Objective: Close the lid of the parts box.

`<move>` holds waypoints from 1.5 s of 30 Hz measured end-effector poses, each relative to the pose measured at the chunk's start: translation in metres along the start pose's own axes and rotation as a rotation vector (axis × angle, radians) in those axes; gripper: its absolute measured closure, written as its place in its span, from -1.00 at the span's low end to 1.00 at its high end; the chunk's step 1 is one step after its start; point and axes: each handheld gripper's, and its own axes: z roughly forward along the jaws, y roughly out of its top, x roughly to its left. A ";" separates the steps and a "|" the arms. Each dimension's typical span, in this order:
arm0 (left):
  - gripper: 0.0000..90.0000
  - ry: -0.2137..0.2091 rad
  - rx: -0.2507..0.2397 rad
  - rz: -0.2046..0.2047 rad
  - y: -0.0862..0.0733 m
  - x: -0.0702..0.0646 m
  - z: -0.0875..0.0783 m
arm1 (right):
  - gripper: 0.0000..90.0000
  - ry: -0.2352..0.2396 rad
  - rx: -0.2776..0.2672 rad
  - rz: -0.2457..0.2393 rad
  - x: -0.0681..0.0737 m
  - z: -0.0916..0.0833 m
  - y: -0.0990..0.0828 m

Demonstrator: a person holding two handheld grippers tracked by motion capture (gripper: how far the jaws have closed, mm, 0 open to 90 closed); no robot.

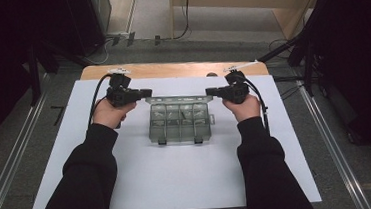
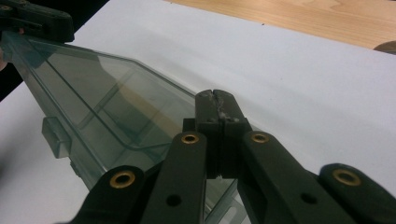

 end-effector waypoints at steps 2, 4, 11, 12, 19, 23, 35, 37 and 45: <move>0.96 0.004 0.002 0.003 -0.001 -0.001 -0.001 | 1.00 0.007 0.005 0.002 0.001 0.000 0.000; 0.96 -0.004 0.001 0.007 -0.003 -0.003 -0.002 | 1.00 0.012 0.013 0.002 0.002 0.000 -0.001; 0.96 -0.006 0.006 0.023 -0.010 -0.007 -0.005 | 1.00 0.021 0.040 -0.017 0.010 -0.001 -0.004; 0.96 -0.011 0.004 0.019 -0.011 -0.008 -0.006 | 1.00 0.021 0.043 -0.019 0.011 -0.001 -0.004; 0.96 -0.027 0.004 0.022 -0.018 -0.011 -0.007 | 1.00 0.035 0.057 -0.029 0.019 -0.003 -0.009; 0.96 -0.034 0.010 0.029 -0.022 -0.016 -0.008 | 1.00 0.034 0.058 -0.040 0.025 -0.006 -0.012; 0.96 -0.052 -0.002 0.058 -0.032 -0.029 -0.013 | 1.00 0.068 0.064 -0.057 0.039 -0.012 -0.020; 0.96 -0.054 -0.002 0.064 -0.034 -0.031 -0.014 | 1.00 0.074 0.067 -0.063 0.041 -0.011 -0.022; 0.96 -0.056 -0.008 0.074 -0.041 -0.035 -0.015 | 1.00 0.092 0.082 -0.062 0.046 -0.006 -0.028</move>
